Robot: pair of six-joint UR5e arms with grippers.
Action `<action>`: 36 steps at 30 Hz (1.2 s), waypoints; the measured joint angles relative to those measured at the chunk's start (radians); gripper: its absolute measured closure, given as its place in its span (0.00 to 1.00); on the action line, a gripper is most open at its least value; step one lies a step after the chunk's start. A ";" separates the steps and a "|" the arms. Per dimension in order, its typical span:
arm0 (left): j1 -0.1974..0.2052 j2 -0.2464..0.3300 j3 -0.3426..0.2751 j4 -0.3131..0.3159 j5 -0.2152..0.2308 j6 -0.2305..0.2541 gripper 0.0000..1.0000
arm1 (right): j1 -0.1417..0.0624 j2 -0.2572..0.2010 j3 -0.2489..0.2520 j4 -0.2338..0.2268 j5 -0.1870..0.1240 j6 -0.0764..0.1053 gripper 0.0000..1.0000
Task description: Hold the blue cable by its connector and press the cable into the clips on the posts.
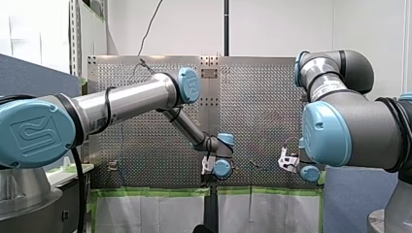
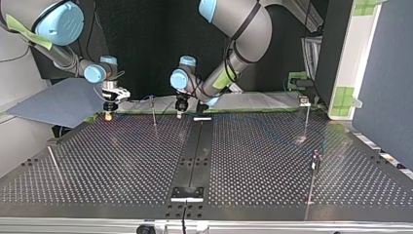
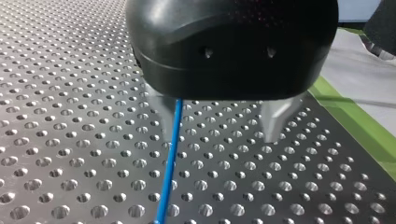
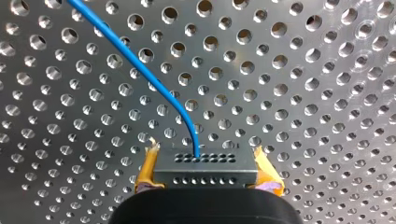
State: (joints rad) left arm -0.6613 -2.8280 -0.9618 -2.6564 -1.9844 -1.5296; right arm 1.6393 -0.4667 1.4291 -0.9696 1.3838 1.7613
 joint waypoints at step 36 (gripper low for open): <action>-0.110 0.162 -0.220 -0.094 0.145 0.007 0.00 | 0.019 0.002 0.007 0.051 -0.002 -0.040 1.00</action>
State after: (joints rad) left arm -0.7709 -2.6655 -1.1818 -2.7506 -1.8390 -1.5227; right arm 1.6586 -0.4649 1.4356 -0.9184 1.3816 1.7208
